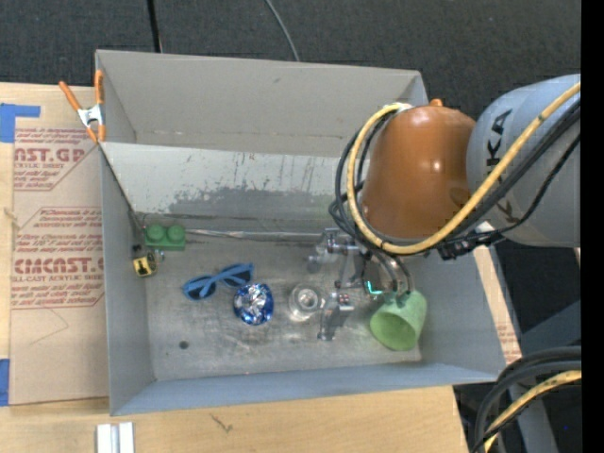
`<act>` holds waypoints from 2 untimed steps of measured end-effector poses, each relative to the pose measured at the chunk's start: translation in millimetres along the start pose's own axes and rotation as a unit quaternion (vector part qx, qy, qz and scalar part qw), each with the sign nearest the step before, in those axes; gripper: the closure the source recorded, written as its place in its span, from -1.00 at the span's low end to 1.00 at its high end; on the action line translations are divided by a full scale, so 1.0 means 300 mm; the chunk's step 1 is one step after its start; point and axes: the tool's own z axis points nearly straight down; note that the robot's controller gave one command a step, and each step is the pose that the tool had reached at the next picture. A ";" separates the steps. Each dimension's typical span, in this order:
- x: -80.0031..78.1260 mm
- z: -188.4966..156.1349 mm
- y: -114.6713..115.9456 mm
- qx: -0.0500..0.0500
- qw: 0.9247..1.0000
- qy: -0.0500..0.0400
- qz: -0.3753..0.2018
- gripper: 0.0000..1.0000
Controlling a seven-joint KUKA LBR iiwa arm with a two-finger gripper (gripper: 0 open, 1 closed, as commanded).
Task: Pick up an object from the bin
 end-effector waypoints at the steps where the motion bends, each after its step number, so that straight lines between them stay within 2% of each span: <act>1: -0.176 0.419 -0.072 0.000 1.000 -0.004 -0.018 -1.00; 2: -0.114 0.438 0.219 0.000 0.998 -0.010 -0.065 -1.00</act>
Offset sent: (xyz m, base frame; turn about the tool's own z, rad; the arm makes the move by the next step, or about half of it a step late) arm 0.0520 -0.0215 -0.1227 -0.0358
